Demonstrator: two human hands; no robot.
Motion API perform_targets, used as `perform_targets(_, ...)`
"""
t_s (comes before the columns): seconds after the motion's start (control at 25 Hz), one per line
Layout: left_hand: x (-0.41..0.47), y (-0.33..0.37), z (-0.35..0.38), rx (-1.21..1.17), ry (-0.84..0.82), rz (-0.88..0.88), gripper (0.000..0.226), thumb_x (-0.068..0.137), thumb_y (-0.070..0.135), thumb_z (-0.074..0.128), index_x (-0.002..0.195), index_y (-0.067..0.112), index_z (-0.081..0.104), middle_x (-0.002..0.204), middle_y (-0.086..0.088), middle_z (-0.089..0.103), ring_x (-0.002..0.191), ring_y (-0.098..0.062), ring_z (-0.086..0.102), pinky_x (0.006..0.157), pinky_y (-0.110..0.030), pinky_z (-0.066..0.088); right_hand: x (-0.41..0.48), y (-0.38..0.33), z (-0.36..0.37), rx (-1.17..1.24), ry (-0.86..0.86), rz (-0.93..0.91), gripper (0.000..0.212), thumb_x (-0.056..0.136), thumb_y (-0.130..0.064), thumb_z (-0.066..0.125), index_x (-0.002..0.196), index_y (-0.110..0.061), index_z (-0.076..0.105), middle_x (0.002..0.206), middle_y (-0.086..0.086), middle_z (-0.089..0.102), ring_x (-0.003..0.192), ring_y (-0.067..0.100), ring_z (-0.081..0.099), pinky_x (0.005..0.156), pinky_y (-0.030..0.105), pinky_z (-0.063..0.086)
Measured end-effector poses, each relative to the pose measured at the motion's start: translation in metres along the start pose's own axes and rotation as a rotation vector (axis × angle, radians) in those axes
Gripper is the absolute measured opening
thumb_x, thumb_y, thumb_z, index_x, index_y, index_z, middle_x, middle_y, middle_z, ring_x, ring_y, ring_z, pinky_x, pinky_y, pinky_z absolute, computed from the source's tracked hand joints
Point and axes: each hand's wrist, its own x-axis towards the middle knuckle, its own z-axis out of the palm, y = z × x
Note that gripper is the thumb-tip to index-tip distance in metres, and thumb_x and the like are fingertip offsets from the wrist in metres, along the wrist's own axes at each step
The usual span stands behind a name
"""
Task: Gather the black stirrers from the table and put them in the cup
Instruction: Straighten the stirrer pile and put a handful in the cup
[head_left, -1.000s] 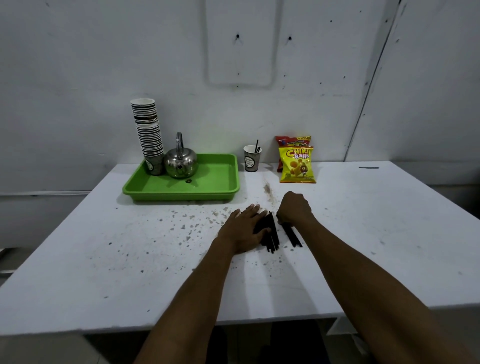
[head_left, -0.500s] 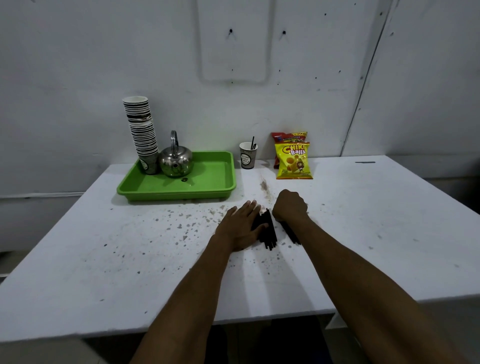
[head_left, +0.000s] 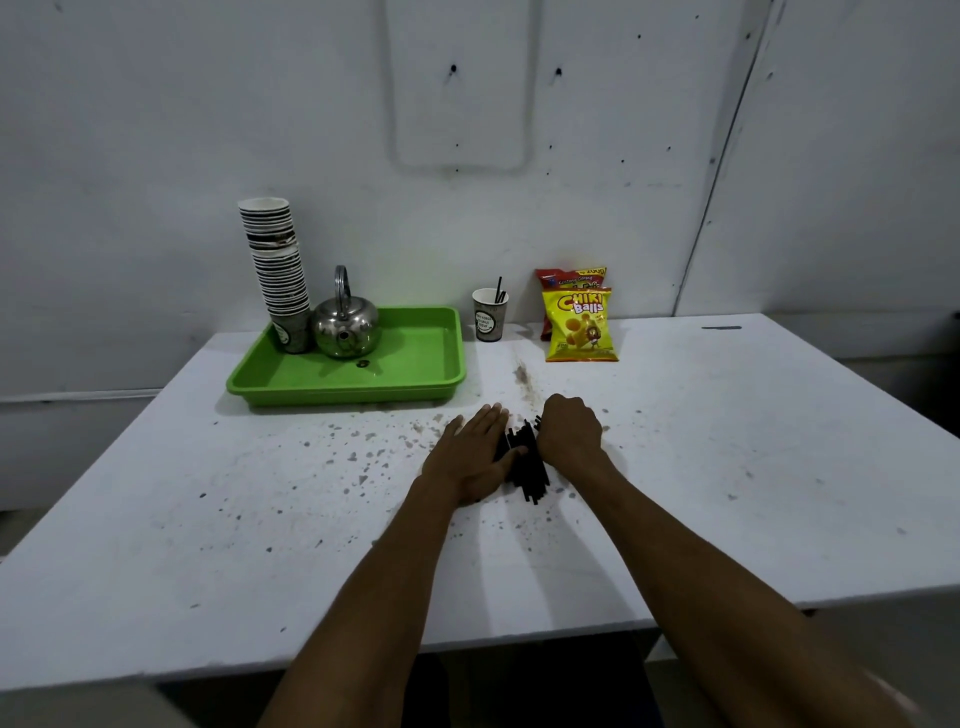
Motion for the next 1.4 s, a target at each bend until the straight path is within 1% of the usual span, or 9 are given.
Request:
perform_targets(0.28, -0.001, 0.0, 0.0, 0.0, 0.007, 0.0, 0.069, 0.097, 0.056, 0.024, 0.153, 0.019, 0.009, 0.164, 0.002, 0.007, 0.151, -0.009, 0.001, 0.125, -0.041, 0.004, -0.004, 0.001, 0.004, -0.102, 0.019, -0.088, 0.024, 0.09, -0.011, 0.06, 0.114, -0.004, 0.058, 0.121, 0.016, 0.061, 0.114, 0.031, 0.06, 0.091, 0.033, 0.048)
perform_targets(0.44, -0.003, 0.0, -0.001, -0.012, 0.005, 0.0, 0.07, 0.097, 0.058, 0.023, 0.153, 0.018, 0.009, 0.164, 0.002, 0.007, 0.151, -0.009, 0.002, 0.125, -0.041, 0.004, -0.004, -0.011, -0.001, -0.176, 0.008, -0.112, 0.028, 0.085, -0.018, 0.068, 0.11, -0.006, 0.062, 0.117, 0.014, 0.062, 0.11, 0.03, 0.063, 0.087, 0.034, 0.05)
perform_targets(0.76, -0.003, 0.0, -0.001, -0.026, 0.034, -0.006, 0.066, 0.099, 0.053, 0.022, 0.153, 0.017, 0.011, 0.164, 0.001, 0.01, 0.151, -0.01, 0.004, 0.125, -0.042, 0.006, -0.007, -0.002, 0.009, -0.178, 0.03, -0.113, 0.021, 0.091, -0.011, 0.059, 0.11, -0.005, 0.061, 0.116, 0.015, 0.064, 0.111, 0.031, 0.062, 0.09, 0.034, 0.049)
perform_targets(0.96, -0.002, 0.0, -0.001, -0.051, 0.042, -0.009, 0.068, 0.098, 0.054, 0.023, 0.153, 0.016, 0.012, 0.164, 0.001, 0.011, 0.151, -0.01, 0.004, 0.125, -0.041, 0.006, 0.001, 0.006, 0.014, -0.104, -0.026, -0.08, 0.023, 0.089, -0.011, 0.06, 0.111, -0.002, 0.059, 0.119, 0.018, 0.062, 0.114, 0.033, 0.059, 0.093, 0.037, 0.047)
perform_targets(1.08, -0.002, 0.0, 0.0, -0.063, 0.043, -0.011, 0.069, 0.098, 0.056, 0.023, 0.153, 0.016, 0.012, 0.164, 0.001, 0.01, 0.151, -0.01, 0.004, 0.125, -0.042, 0.006, 0.014, 0.012, 0.016, 0.007, -0.076, -0.064, 0.029, 0.091, -0.011, 0.056, 0.117, 0.002, 0.054, 0.124, 0.021, 0.058, 0.119, 0.035, 0.054, 0.095, 0.036, 0.044)
perform_targets(1.24, 0.0, -0.002, 0.001, -0.063, 0.044, -0.013, 0.071, 0.096, 0.058, 0.022, 0.153, 0.016, 0.012, 0.164, 0.001, 0.011, 0.151, -0.01, 0.005, 0.124, -0.043, 0.008, 0.03, 0.019, 0.015, 0.255, -0.06, -0.025, 0.029, 0.094, -0.007, 0.048, 0.12, 0.006, 0.046, 0.122, 0.027, 0.058, 0.114, 0.043, 0.055, 0.085, 0.039, 0.044)
perform_targets(1.32, 0.0, -0.002, 0.001, -0.06, 0.046, -0.011, 0.071, 0.096, 0.059, 0.022, 0.153, 0.016, 0.012, 0.164, 0.001, 0.011, 0.151, -0.011, 0.004, 0.124, -0.043, 0.008, 0.036, 0.022, 0.014, 0.507, 0.011, 0.042, 0.028, 0.096, -0.009, 0.046, 0.12, 0.003, 0.044, 0.117, 0.026, 0.06, 0.108, 0.043, 0.057, 0.079, 0.04, 0.043)
perform_targets(1.36, 0.0, -0.002, 0.0, -0.062, 0.048, -0.009, 0.072, 0.096, 0.059, 0.022, 0.153, 0.016, 0.012, 0.164, 0.001, 0.011, 0.151, -0.01, 0.004, 0.124, -0.043, 0.008, 0.037, 0.022, 0.013, 0.697, 0.042, 0.089, 0.024, 0.097, -0.015, 0.046, 0.117, -0.002, 0.047, 0.109, 0.023, 0.061, 0.099, 0.04, 0.06, 0.073, 0.038, 0.041)
perform_targets(1.4, 0.001, -0.002, 0.0, -0.07, 0.048, -0.007, 0.072, 0.096, 0.059, 0.023, 0.153, 0.016, 0.012, 0.164, 0.001, 0.01, 0.151, -0.01, 0.003, 0.124, -0.043, 0.008, 0.037, 0.021, 0.009, 0.913, 0.073, 0.122, 0.02, 0.096, -0.024, 0.049, 0.11, -0.009, 0.052, 0.097, 0.018, 0.063, 0.083, 0.032, 0.06, 0.066, 0.034, 0.039)
